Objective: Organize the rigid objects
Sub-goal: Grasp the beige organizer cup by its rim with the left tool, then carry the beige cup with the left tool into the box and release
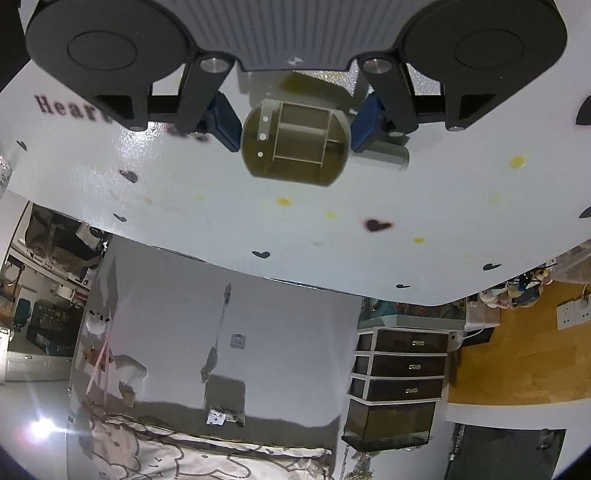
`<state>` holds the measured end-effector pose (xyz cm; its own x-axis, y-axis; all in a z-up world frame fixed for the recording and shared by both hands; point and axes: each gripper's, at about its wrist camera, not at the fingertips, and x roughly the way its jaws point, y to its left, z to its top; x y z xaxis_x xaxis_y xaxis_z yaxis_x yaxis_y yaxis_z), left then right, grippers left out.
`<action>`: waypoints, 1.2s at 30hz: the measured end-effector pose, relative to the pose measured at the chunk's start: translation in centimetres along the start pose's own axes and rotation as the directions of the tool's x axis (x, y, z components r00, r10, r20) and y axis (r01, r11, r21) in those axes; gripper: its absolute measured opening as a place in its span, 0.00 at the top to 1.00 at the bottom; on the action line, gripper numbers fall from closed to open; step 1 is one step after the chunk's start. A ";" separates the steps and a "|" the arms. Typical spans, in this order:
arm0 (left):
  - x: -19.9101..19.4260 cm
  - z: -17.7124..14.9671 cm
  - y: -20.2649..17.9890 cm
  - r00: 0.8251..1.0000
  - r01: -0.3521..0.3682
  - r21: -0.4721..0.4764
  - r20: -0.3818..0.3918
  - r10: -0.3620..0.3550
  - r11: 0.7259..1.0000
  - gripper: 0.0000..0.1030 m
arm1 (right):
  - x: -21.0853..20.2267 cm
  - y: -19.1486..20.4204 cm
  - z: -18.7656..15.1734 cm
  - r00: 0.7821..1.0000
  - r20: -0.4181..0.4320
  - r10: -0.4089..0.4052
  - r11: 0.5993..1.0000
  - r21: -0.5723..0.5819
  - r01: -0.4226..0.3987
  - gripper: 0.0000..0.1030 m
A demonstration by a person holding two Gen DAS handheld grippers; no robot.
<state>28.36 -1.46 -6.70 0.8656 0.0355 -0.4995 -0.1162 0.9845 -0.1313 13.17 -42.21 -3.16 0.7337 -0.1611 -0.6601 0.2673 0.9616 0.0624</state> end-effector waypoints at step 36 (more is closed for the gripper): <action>-9.9 1.9 -10.5 0.773 0.629 0.184 -0.041 -0.633 0.756 0.38 | 0.1 -0.4 -0.4 1.000 0.007 0.027 1.000 0.000 -0.027 0.93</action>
<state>21.92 -11.81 1.26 0.7226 -0.6030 -0.3379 0.5459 0.7977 -0.2562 12.92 -42.52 -3.56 0.7451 -0.1371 -0.6527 0.2476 0.9656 0.0797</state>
